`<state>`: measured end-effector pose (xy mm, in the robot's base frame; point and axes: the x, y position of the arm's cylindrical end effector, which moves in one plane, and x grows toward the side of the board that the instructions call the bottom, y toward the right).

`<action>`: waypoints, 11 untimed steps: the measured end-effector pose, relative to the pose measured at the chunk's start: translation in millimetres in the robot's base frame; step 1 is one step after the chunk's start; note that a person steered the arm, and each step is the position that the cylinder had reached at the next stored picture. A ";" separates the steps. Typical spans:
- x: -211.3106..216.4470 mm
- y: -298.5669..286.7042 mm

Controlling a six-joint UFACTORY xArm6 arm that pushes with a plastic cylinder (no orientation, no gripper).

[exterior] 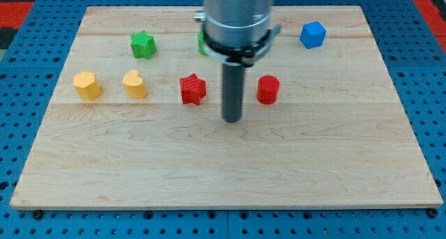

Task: Slightly move the red blocks towards upward direction

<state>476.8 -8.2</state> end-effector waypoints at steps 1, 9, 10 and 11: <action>0.0 -49.0; -22.2 26.8; -22.2 88.1; -28.1 97.5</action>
